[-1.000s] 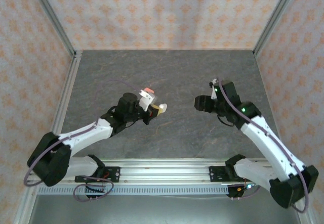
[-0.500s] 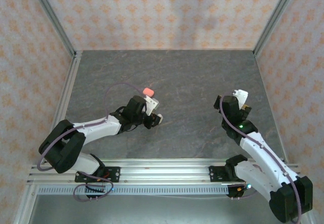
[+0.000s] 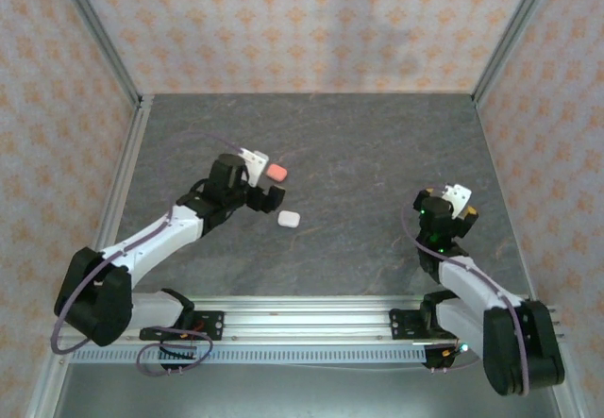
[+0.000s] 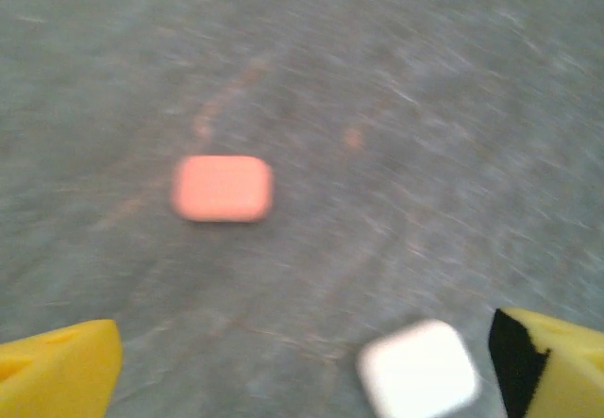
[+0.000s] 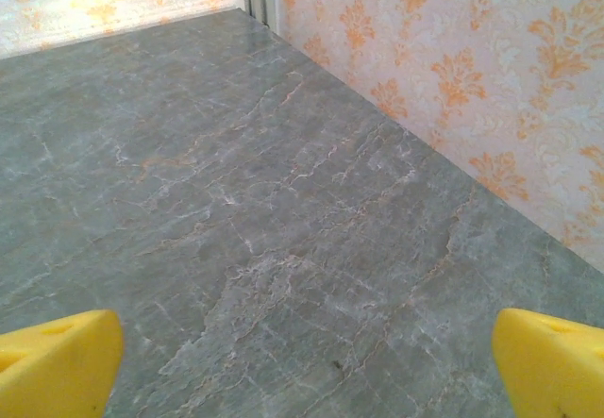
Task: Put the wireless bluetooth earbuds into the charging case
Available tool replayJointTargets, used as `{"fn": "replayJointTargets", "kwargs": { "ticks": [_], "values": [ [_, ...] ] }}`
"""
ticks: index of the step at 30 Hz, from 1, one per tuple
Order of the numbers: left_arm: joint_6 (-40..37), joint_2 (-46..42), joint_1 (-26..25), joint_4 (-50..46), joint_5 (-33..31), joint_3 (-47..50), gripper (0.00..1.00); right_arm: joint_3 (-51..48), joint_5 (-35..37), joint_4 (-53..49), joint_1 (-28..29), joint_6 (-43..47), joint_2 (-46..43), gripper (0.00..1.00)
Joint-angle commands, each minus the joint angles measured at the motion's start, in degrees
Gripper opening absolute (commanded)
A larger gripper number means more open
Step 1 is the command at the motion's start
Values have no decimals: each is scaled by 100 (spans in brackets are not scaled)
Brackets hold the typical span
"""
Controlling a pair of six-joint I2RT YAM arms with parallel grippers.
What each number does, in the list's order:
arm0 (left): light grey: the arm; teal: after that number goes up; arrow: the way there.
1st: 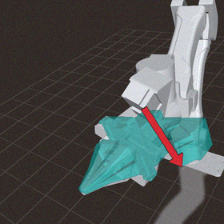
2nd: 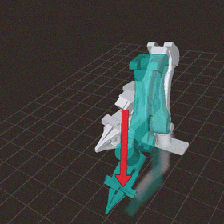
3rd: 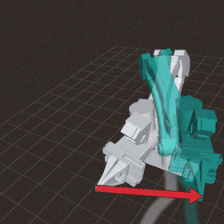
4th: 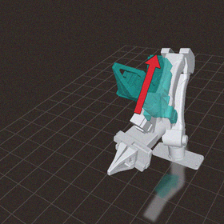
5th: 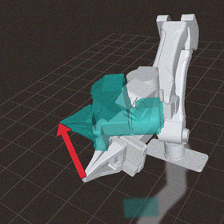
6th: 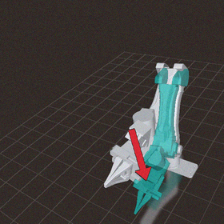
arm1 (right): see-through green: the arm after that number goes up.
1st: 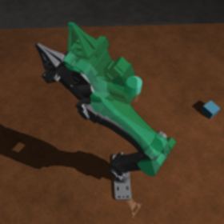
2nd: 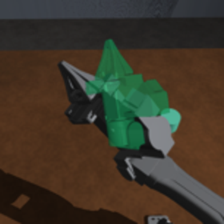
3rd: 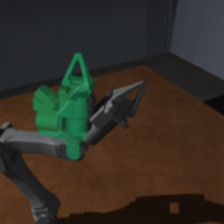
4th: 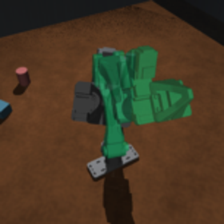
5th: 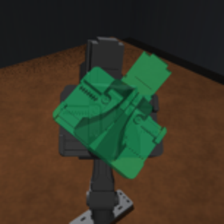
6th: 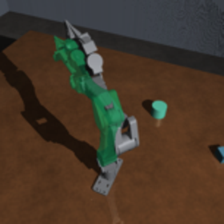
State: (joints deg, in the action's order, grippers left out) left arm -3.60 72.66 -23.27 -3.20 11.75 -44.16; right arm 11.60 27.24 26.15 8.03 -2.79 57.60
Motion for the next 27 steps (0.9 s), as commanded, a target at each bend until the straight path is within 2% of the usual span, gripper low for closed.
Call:
{"fn": "replayJointTargets", "kwargs": {
  "ticks": [1,4,9,12,15,18,20,22,23,24,25,27],
  "values": [
    [-161,-91,400,112,-1092,-18,100,-188,-136,2126,-65,536,681,99],
    [-24,40,843,866,-1605,383,100,-124,-275,3091,-82,657,1475,99],
    [113,346,1320,2133,-2263,1106,100,176,-698,3357,-117,499,2216,99],
    [29,473,1486,3215,-2158,1653,100,196,-659,3795,-161,489,2636,100],
    [-257,533,1536,3807,-1948,1885,100,347,-1100,3404,-162,584,2677,99],
    [-198,800,1686,4440,-1656,2125,100,308,-960,4384,-170,673,3378,99],
    [-91,860,1818,4578,-1480,2191,100,438,-960,3630,-170,561,3086,99],
    [-134,1312,1920,5197,-1185,2289,100,801,-916,3016,-196,509,3122,100],
    [-24,1351,2081,5171,-1025,2243,100,973,-895,2885,-205,536,3241,100],
    [82,1223,2203,4577,-802,2056,100,976,-1043,2740,-279,440,3170,100],
    [158,1339,2262,4861,-791,2084,100,1020,-1156,2498,-404,314,3086,100],
    [182,1304,2283,4691,-770,2039,100,949,-1204,2663,-434,340,3089,100]
  ]
}}
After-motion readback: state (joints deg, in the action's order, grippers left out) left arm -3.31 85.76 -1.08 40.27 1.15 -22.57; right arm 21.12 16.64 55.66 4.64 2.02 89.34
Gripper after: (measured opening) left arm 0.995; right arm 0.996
